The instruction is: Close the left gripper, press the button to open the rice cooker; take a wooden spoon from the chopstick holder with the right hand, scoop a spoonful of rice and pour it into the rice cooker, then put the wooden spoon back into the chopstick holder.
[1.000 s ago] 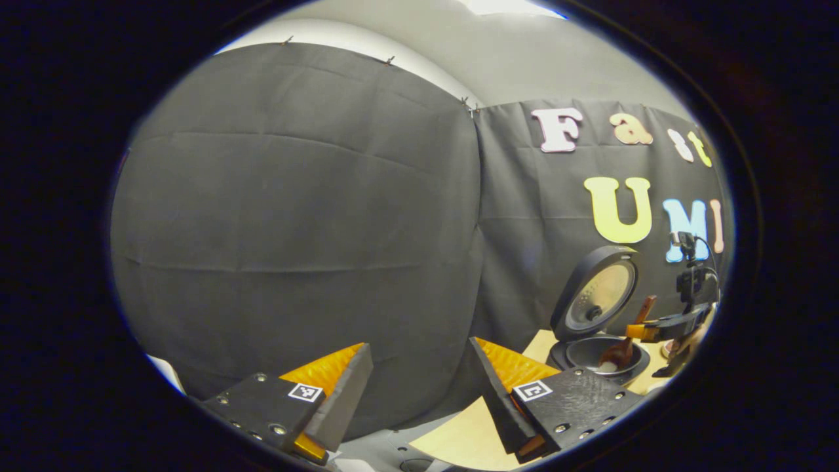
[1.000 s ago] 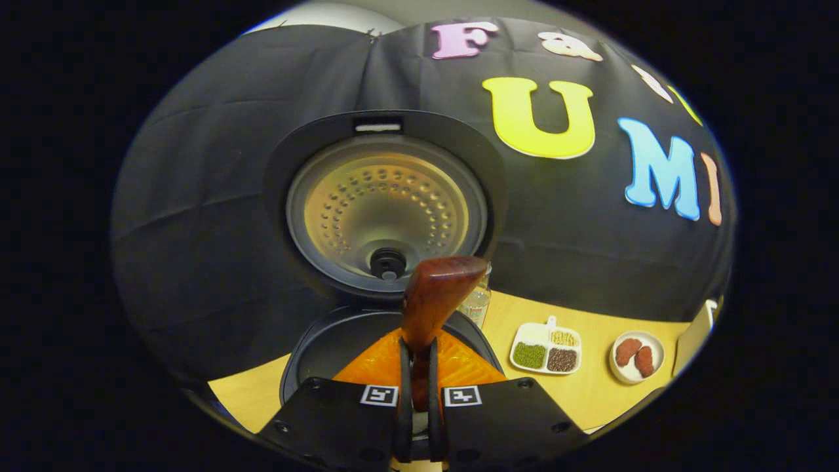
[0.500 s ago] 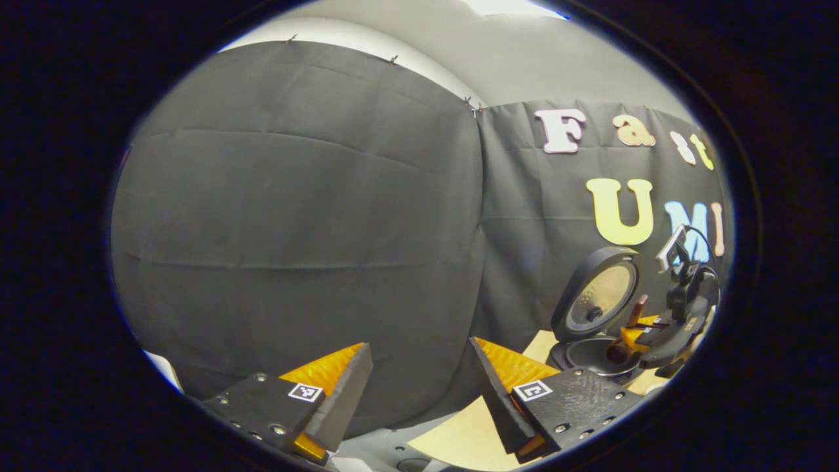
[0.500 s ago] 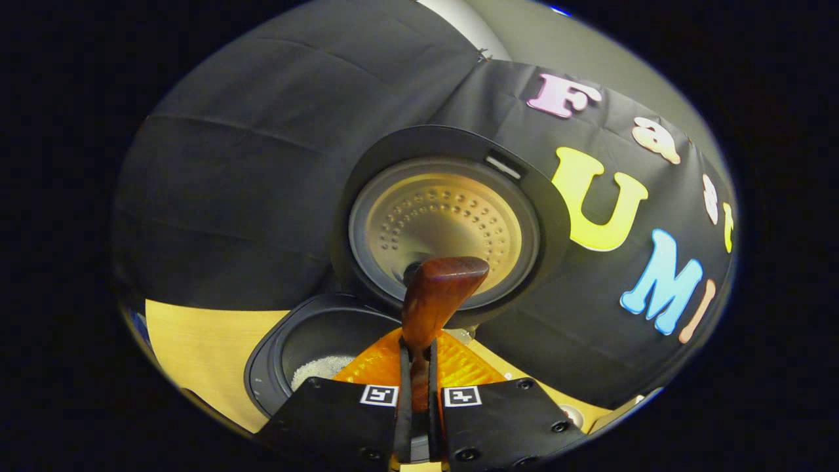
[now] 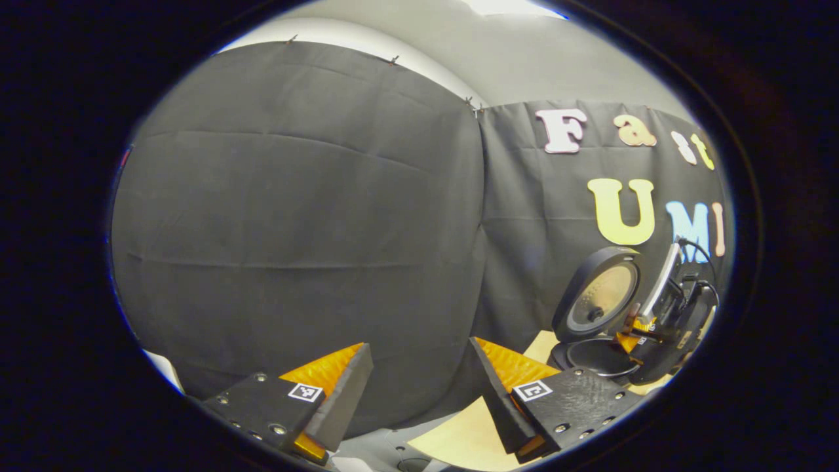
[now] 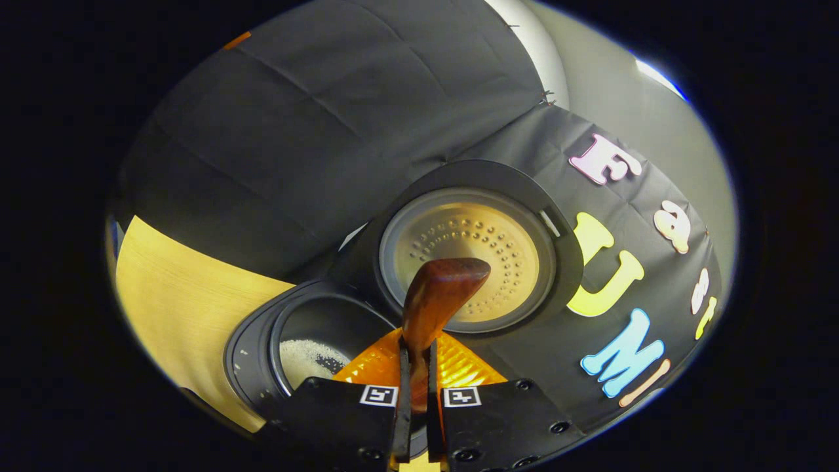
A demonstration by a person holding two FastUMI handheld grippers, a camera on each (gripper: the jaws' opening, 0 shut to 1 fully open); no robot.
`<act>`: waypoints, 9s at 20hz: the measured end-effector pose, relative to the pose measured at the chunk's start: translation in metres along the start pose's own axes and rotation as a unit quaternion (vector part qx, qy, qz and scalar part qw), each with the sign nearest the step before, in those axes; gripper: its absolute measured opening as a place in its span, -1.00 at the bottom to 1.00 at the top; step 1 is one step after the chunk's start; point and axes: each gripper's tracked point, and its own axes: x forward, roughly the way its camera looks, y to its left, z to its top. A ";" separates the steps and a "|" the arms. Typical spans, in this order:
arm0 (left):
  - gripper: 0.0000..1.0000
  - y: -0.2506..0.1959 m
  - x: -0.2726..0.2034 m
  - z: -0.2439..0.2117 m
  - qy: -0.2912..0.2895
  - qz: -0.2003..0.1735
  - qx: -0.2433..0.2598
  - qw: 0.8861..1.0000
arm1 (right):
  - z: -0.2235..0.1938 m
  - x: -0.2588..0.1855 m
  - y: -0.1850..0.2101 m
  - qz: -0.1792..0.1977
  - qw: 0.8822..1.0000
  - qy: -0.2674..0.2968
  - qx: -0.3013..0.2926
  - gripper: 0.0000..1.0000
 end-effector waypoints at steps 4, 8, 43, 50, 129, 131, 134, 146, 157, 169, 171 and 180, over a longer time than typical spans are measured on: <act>0.77 -0.006 0.002 -0.001 0.001 -0.002 0.002 1.000 | -0.004 -0.003 -0.004 0.012 0.997 0.010 0.081 -0.77; 0.77 -0.011 -0.001 0.006 -0.003 -0.009 0.004 1.000 | -0.015 -0.007 -0.011 0.034 0.974 0.042 0.221 -0.77; 0.76 -0.240 -0.063 0.062 -0.046 -0.197 -0.007 0.979 | -0.171 -0.244 -0.265 -0.180 0.797 0.046 0.574 -0.77; 0.78 -0.278 -0.090 0.068 -0.052 -0.229 -0.004 0.972 | -0.232 -0.312 -0.290 -0.237 0.783 0.078 0.569 -0.77; 0.79 -0.398 0.082 0.136 -0.054 -0.252 0.003 0.966 | -0.321 -0.493 -0.275 -0.407 0.788 0.217 0.409 0.98; 0.79 -0.411 0.102 0.135 -0.052 -0.259 0.006 0.964 | -0.319 -0.489 -0.271 -0.411 0.785 0.222 0.407 0.89; 0.76 -0.426 0.133 0.130 -0.051 -0.259 0.017 0.964 | -0.317 -0.485 -0.265 -0.416 0.783 0.230 0.401 0.98; 0.77 -0.442 0.182 0.092 -0.009 -0.250 0.000 0.968 | -0.306 -0.478 -0.263 -0.419 0.786 0.238 0.388 0.98; 0.87 -0.433 0.128 0.063 0.031 -0.246 -0.012 0.969 | -0.307 -0.482 -0.271 -0.387 0.806 0.216 0.392 0.94; 0.87 -0.428 0.053 -0.003 0.065 -0.240 0.020 0.968 | -0.319 -0.508 -0.269 -0.352 0.822 0.205 0.398 0.99; 0.86 -0.425 0.042 -0.014 0.074 -0.236 0.023 0.969 | -0.321 -0.514 -0.268 -0.347 0.824 0.207 0.398 0.94; 0.84 -0.422 0.015 -0.056 0.093 -0.215 0.033 0.972 | -0.332 -0.547 -0.261 -0.338 0.824 0.212 0.401 0.94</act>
